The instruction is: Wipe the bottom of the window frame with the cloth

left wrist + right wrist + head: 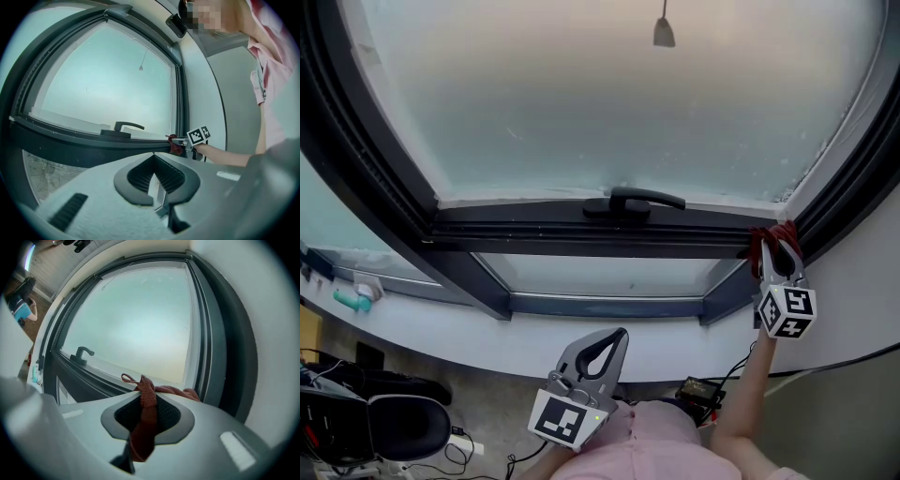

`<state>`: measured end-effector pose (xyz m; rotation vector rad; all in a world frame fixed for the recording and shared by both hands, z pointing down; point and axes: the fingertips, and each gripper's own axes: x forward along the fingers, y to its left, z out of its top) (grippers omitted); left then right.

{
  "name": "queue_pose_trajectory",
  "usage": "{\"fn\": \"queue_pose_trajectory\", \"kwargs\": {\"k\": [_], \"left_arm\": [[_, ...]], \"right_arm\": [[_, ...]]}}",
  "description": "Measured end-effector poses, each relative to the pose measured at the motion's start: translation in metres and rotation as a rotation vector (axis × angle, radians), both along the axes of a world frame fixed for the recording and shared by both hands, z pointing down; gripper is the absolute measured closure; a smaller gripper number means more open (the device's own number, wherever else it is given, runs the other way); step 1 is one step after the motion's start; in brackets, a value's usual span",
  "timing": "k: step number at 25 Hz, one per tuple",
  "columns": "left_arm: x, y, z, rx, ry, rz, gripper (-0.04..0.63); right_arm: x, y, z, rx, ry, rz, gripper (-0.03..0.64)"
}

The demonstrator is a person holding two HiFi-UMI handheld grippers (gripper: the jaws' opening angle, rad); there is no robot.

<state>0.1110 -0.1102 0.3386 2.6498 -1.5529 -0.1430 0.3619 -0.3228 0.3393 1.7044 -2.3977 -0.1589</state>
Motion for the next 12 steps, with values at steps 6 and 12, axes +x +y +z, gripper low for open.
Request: {"fn": "queue_pose_trajectory", "kwargs": {"k": [6,12], "left_arm": [[-0.011,0.002,0.001,-0.007,-0.002,-0.013,0.598],[-0.027,0.007,-0.003,0.0,0.013,-0.023,0.598]], "right_arm": [[0.016,-0.003,0.0,0.001,0.031,0.081,0.549],[0.015,0.0,-0.002,0.006,-0.015,0.146,0.549]]}}
